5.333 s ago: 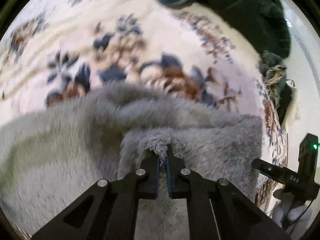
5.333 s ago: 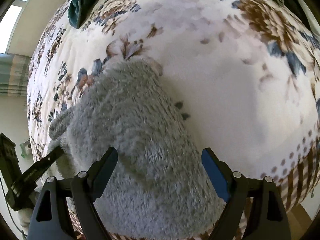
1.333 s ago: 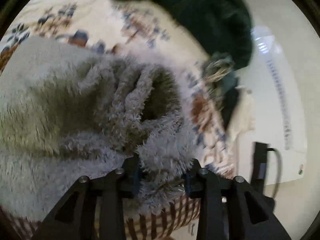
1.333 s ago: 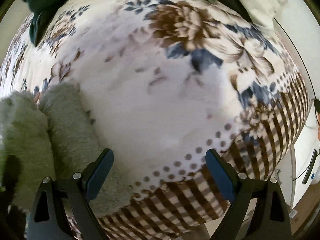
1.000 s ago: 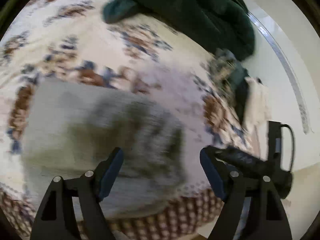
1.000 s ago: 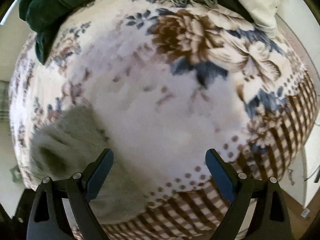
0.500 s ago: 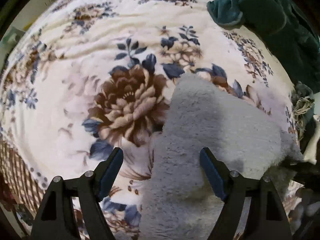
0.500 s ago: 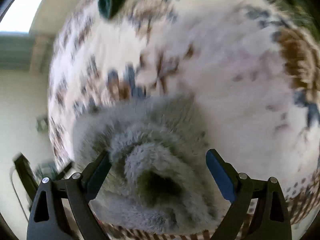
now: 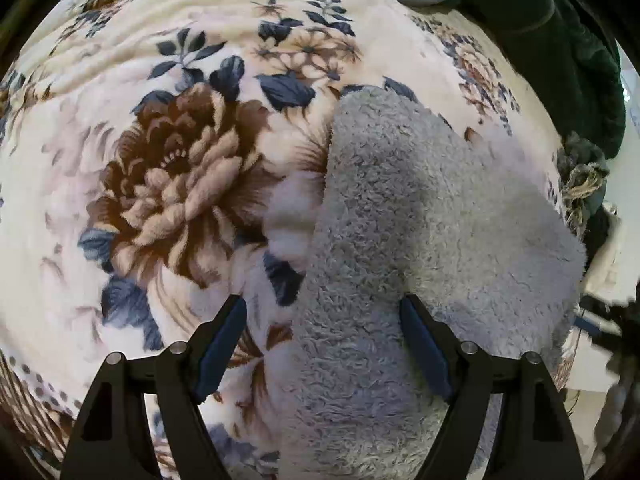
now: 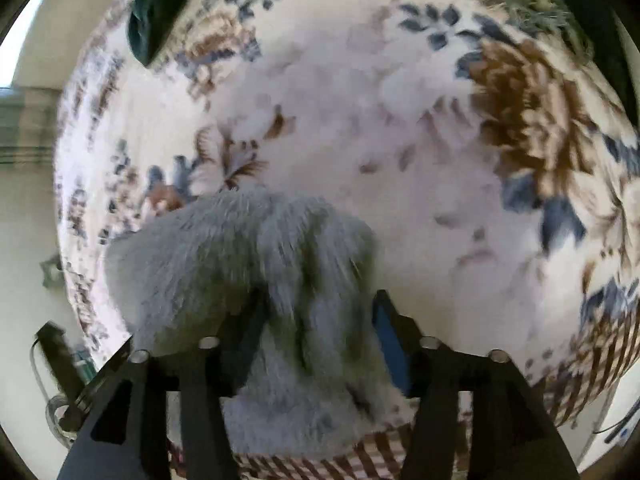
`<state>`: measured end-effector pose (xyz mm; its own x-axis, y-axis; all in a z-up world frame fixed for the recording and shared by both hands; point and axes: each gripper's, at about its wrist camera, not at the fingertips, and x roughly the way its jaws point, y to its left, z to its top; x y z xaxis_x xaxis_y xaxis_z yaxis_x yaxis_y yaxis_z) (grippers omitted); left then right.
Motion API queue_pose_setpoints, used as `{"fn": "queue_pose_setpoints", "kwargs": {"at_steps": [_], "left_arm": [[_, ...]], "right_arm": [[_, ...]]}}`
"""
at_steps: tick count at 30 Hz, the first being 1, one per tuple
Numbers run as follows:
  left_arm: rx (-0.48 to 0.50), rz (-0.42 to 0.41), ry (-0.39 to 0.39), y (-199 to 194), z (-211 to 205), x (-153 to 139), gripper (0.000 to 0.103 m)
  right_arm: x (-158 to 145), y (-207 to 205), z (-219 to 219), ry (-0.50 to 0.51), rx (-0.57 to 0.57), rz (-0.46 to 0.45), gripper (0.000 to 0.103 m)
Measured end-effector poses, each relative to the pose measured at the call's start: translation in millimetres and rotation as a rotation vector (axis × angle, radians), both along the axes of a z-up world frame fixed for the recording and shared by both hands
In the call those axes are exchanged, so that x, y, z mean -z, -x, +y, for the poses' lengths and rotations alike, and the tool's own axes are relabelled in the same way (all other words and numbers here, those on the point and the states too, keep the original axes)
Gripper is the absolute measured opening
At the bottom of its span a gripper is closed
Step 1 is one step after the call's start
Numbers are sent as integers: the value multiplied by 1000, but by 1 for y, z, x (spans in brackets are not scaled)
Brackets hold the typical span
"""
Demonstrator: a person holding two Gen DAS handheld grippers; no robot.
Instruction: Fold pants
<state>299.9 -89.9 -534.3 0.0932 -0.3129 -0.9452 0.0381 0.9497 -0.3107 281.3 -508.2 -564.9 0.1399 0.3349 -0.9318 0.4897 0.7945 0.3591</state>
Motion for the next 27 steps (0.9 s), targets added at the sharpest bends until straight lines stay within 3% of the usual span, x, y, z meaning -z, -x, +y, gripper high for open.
{"fn": "queue_pose_setpoints", "kwargs": {"at_steps": [2,5,6,7,9,12,14,16,18,20,22,27], "left_arm": [[-36,20,28,0,6,3,78],[-52,33,37,1,11,7,78],[-51,36,38,2,12,7,78],[-48,39,38,3,13,7,78],[-36,39,33,4,14,6,78],[-30,42,36,6,16,4,78],[-39,51,51,7,17,4,78],[-44,68,75,9,17,4,78],[-37,62,54,10,13,-1,78],[-12,36,29,10,6,-12,78],[-2,6,39,6,0,-24,78],[38,-57,48,-18,-23,-41,78]], "right_arm": [[5,23,-1,-83,41,-16,78],[48,43,5,-192,46,46,77],[62,53,7,-192,69,92,50],[70,64,9,-225,106,109,31],[59,81,7,-254,166,67,21],[25,106,-4,-297,251,-6,20],[16,120,-13,-287,274,6,20],[32,127,-16,-225,230,115,21],[59,129,-13,-211,180,238,38],[64,123,-7,-216,143,278,43],[45,113,-7,-176,133,201,43],[-19,72,-8,-82,147,-113,66]]}}
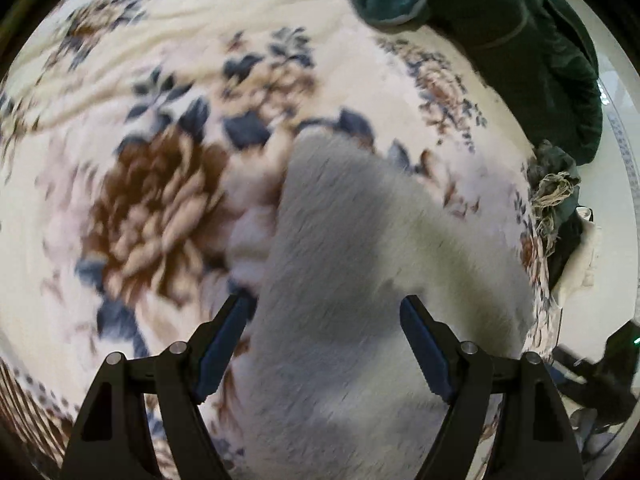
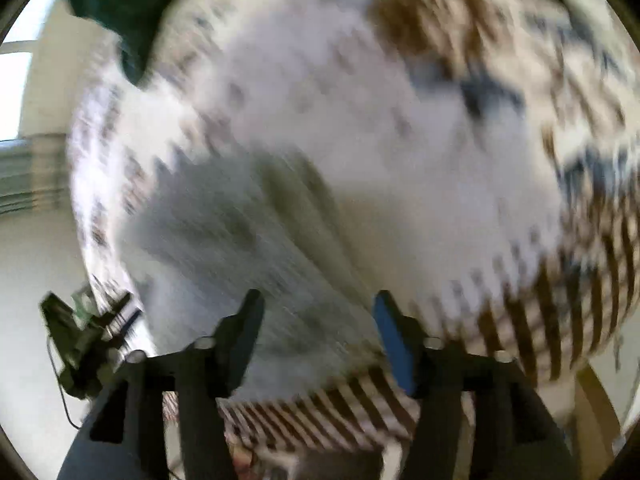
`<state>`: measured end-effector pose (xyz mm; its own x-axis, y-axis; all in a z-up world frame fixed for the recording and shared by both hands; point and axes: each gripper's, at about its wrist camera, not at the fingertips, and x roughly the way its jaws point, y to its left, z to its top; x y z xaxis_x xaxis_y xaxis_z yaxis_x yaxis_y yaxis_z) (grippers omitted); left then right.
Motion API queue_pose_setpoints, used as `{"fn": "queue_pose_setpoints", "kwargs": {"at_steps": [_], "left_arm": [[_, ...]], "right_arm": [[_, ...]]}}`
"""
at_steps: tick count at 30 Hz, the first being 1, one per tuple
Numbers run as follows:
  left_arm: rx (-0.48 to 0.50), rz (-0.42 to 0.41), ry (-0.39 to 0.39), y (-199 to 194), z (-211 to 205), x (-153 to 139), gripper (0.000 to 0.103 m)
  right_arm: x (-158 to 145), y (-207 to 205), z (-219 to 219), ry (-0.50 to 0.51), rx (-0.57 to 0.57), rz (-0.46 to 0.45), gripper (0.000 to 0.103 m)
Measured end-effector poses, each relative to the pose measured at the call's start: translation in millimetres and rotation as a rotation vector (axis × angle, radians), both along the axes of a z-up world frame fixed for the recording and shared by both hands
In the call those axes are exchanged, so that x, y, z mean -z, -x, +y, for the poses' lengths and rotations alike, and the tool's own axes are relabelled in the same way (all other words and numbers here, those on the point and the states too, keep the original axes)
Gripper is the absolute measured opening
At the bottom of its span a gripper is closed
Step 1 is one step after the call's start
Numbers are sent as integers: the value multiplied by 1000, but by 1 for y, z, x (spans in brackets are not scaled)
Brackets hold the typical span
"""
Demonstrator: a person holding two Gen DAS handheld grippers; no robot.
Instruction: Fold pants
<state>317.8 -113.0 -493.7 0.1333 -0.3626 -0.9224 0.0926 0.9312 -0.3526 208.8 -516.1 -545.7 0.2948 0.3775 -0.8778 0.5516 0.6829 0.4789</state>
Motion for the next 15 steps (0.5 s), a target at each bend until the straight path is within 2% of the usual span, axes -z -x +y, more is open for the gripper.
{"fn": "queue_pose_setpoints", "kwargs": {"at_steps": [2,4,6,8,10,12,15], "left_arm": [[4,-29,-5,-14,-8,-1,78],[9,-44,-28,-32,-14,5,78],[12,-37,-55,-48,-17,19,78],[5,1,-60,-59,-15,38,78],[-17,59,-25,-66,-10,58,82],[-62,124,44,-67,0,76,85],[-133,175,148,-62,17,86,88]], "right_arm": [[-2,-34,6,-31,-67,-52,66],[15,-63,21,-84,-140,-40,66],[40,-87,25,-71,-112,15,63],[69,-100,16,7,-88,47,56],[85,-106,3,56,-53,53,55],[103,-116,-3,12,-45,69,55],[107,-121,-8,-24,-41,73,56]]}}
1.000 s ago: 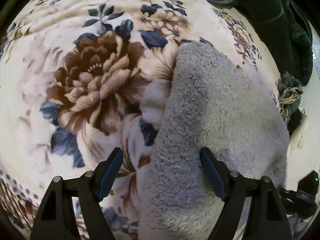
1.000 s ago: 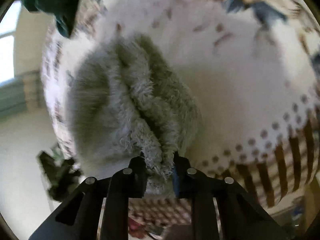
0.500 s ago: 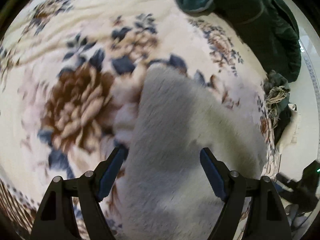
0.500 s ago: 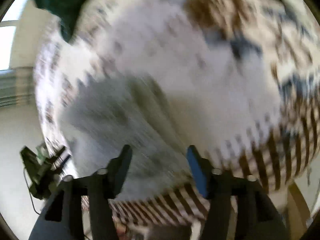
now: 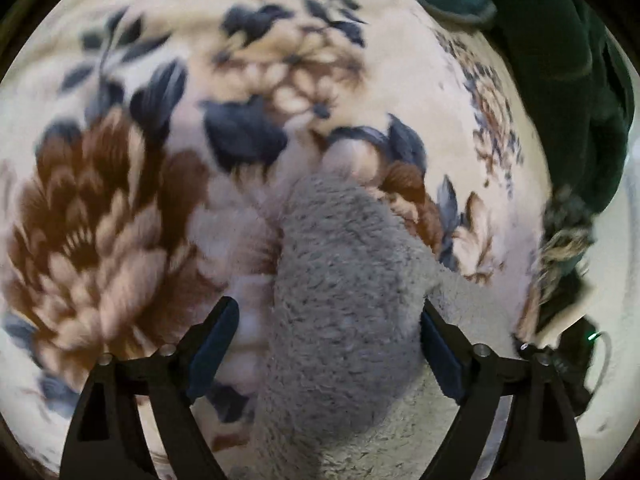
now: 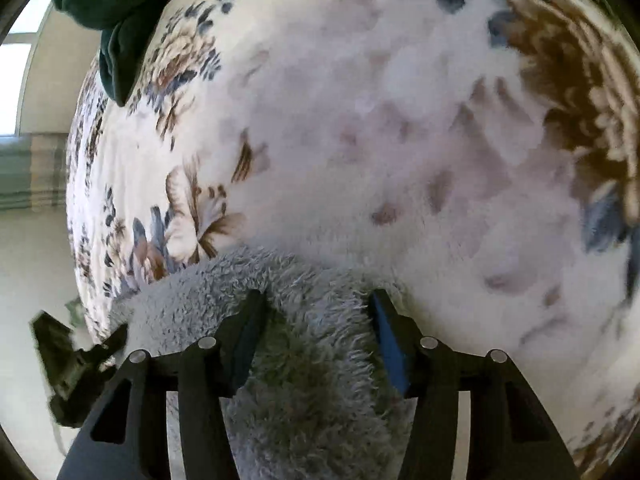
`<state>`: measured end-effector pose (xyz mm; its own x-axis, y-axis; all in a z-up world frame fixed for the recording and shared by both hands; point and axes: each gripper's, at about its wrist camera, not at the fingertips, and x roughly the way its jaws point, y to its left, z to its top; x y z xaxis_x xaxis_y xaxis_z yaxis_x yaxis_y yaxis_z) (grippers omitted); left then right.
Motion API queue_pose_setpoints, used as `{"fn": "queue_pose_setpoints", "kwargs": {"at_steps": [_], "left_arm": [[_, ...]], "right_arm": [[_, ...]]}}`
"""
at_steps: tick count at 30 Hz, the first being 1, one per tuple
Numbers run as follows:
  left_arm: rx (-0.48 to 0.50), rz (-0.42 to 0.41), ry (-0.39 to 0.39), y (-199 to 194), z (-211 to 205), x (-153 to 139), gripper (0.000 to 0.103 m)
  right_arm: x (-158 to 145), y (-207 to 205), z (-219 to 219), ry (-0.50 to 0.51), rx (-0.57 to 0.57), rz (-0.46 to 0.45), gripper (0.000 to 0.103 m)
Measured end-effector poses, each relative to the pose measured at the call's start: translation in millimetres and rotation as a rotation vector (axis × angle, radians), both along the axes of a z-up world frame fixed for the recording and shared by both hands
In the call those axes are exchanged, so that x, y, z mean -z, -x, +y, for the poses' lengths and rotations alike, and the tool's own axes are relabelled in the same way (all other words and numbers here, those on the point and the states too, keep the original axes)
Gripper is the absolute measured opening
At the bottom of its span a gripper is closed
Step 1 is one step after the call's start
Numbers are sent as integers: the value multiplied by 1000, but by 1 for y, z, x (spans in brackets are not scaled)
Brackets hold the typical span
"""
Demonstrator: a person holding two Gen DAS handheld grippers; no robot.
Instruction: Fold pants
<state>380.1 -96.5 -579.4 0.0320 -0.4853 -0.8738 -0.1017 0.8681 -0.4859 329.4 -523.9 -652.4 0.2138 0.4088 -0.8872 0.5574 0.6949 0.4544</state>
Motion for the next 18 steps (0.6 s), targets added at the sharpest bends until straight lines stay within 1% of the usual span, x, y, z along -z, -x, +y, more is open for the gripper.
{"fn": "queue_pose_setpoints", "kwargs": {"at_steps": [2,4,7,8,10,11,12,13,14,15,17,18], "left_arm": [[-30,6,21,6,7,-5,88],[-40,-12,20,12,8,-14,88],[-30,-34,12,20,8,-22,88],[-26,-38,7,22,9,-22,88],[-22,-43,6,24,9,-20,88],[-25,-40,10,24,11,-19,88],[-28,-37,19,24,11,-19,88],[-25,-35,26,23,11,-19,88],[-17,-36,30,23,9,-20,88],[-6,-46,15,23,7,-23,88],[14,-66,-9,24,5,-29,88],[17,-74,-17,24,4,-32,88]], "right_arm": [[-7,3,-11,-15,36,2,56],[-25,14,-18,-6,81,-39,58],[-65,59,-20,35,82,-118,58],[-70,75,-17,20,52,-126,58],[-58,102,-9,-50,5,-83,58],[-41,117,-6,-117,10,-44,58],[-27,129,-5,-133,35,1,58],[-12,143,-6,-116,66,68,58],[3,155,-8,-116,94,140,65],[10,162,-10,-125,121,176,65],[8,171,-15,-176,190,158,65],[-1,174,-18,-185,219,127,65]]}}
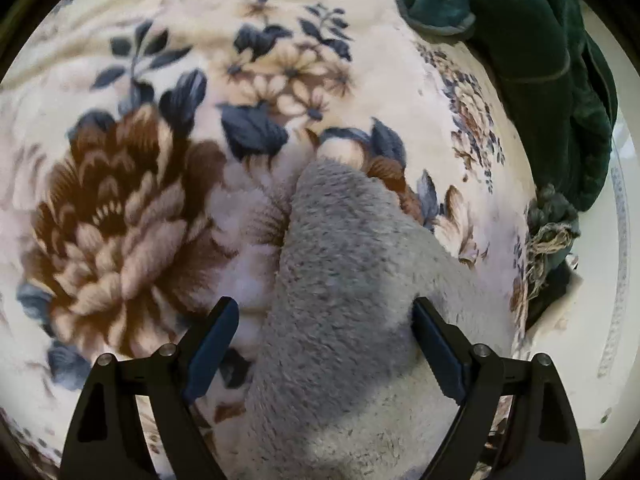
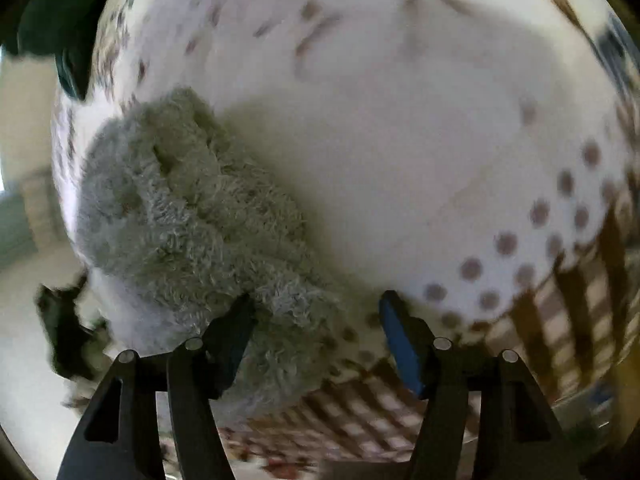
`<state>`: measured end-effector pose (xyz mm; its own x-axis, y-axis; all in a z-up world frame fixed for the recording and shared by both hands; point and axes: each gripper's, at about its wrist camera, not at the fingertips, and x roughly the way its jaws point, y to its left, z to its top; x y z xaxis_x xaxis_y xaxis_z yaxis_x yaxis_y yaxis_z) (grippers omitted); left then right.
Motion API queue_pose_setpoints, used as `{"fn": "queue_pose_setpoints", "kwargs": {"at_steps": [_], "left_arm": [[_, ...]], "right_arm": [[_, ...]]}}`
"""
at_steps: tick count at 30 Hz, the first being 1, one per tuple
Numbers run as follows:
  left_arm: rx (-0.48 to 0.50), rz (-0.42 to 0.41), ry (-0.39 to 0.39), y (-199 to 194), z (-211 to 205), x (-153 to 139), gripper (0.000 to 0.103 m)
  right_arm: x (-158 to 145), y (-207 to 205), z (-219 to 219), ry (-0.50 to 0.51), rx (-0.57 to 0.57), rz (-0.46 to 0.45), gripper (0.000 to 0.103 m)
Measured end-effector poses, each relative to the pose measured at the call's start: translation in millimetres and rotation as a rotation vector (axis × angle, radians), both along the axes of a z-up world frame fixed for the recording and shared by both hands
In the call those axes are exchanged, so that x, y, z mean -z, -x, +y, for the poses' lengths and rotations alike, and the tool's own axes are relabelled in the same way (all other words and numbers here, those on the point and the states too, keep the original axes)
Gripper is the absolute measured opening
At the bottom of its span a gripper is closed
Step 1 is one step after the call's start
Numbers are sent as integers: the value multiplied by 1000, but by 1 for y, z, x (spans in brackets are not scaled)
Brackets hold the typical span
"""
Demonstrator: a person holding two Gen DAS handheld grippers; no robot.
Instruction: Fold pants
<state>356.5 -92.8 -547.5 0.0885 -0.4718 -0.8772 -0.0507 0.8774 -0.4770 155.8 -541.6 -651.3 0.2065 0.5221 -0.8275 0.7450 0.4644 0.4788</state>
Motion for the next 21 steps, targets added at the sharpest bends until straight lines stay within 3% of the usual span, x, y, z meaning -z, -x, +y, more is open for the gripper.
{"fn": "queue_pose_setpoints", "kwargs": {"at_steps": [3,5,7,9,11,13,17,21], "left_arm": [[2,-7,5,2,1,-4,88],[2,-5,0,3,2,-4,88],[1,0,-4,5,5,-1,88],[-11,7,7,8,10,-1,88],[-15,7,6,10,12,-3,88],[-9,-5,-3,14,13,-9,88],[-9,-33,2,22,12,-24,87],[14,-74,-13,32,3,-38,87]], "right_arm": [[-37,9,0,0,50,-159,65],[-45,14,11,-29,14,-213,65],[-31,15,26,16,-77,-131,65],[-5,19,35,129,-175,54,65],[7,27,30,47,-115,85,65],[-5,28,20,0,-40,41,65],[-60,14,-15,71,78,-135,66],[-66,-42,-37,69,67,-236,66]]}}
